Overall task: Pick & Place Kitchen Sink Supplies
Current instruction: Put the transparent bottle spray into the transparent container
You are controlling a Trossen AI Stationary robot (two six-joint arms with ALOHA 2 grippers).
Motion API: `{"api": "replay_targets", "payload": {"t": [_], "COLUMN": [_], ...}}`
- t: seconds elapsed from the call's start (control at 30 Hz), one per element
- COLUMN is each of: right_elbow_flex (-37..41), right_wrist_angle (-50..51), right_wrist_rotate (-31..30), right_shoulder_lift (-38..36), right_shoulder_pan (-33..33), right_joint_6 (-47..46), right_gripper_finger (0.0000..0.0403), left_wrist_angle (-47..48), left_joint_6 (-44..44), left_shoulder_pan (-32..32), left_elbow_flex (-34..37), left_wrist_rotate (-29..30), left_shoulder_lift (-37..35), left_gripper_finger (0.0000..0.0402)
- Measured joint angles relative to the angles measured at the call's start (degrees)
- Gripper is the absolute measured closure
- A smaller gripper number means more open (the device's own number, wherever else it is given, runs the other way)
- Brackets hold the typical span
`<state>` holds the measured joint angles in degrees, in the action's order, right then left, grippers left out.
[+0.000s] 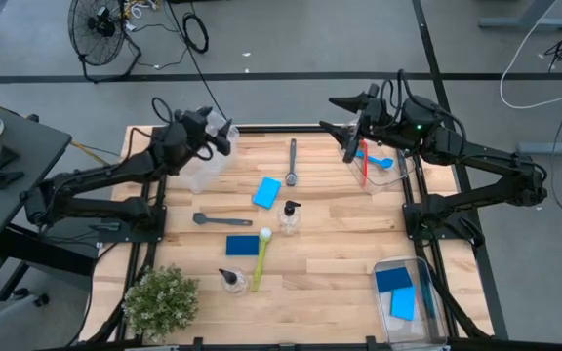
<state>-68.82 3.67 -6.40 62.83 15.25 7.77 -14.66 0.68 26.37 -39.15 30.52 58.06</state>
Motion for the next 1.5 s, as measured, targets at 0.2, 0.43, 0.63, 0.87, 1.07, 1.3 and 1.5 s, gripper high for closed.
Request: {"api": "replay_targets", "payload": {"t": [0.2,0.43,0.63,0.87,1.07,1.3,1.5], "right_elbow_flex": [0.0,0.0,0.0,0.0,0.0,0.0,0.0], "right_wrist_angle": [3.74,12.18,21.02,27.23,27.46,29.53,30.41], "right_wrist_rotate": [5.77,11.65,15.0,14.97,14.93,13.72,12.23], "right_shoulder_lift": [0.0,0.0,0.15,1.48,3.94,7.11,9.77], "right_shoulder_pan": [0.02,0.0,-0.78,-4.03,-6.15,-10.36,-13.55], "right_joint_6": [-0.01,-3.94,-4.81,0.07,-1.07,-2.86,-4.39], "right_gripper_finger": [0.0101,0.0101,0.0101,0.0101,0.0101,0.0101,0.0101], "left_wrist_angle": [0.18,0.4,0.4,0.42,0.63,1.03,1.01], "left_joint_6": [0.01,0.01,-0.29,-0.28,-0.45,-0.47,-0.47], "left_shoulder_pan": [-1.56,-6.94,-12.81,-18.93,-22.34,-25.34,-26.03], "left_elbow_flex": [-4.33,-5.86,-5.86,-5.88,-5.9,-5.9,-5.9], "left_wrist_rotate": [-5.01,-6.84,-9.59,-11.79,-10.9,-7.0,-4.28], "left_shoulder_lift": [0.0,0.0,0.0,0.01,0.02,0.04,0.04], "left_gripper_finger": [0.0061,0.0061,0.0061,0.006,0.0061,0.0061,0.006]}}
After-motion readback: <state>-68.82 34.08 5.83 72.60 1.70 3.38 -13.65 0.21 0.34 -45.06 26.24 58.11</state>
